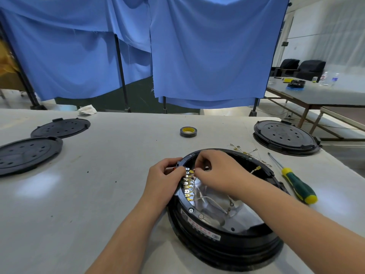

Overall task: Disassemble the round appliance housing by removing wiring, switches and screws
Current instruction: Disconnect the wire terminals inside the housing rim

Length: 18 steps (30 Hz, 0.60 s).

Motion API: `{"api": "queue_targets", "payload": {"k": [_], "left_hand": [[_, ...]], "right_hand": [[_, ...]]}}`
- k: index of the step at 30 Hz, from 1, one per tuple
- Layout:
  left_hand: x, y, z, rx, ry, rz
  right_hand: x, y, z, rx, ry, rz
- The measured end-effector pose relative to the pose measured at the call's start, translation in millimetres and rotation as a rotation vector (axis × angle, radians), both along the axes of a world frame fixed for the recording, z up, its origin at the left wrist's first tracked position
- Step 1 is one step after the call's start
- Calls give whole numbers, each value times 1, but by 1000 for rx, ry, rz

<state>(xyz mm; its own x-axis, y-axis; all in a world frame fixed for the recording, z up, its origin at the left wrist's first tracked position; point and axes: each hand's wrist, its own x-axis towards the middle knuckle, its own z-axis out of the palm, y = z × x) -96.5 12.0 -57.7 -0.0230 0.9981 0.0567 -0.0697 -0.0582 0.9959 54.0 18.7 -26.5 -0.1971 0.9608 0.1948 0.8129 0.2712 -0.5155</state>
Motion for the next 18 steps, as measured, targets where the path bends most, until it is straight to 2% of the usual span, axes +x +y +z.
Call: {"api": "queue_targets", "payload": {"k": [4, 9, 18], "left_hand": [[0, 1, -1, -5, -8, 5], [0, 2, -2, 6, 10, 0], [-1, 3, -3, 12, 17, -5]], "right_hand": [[3, -1, 4, 19, 85, 90], [1, -5, 3, 27, -39, 180], [-4, -5, 2, 2, -80, 170]]}}
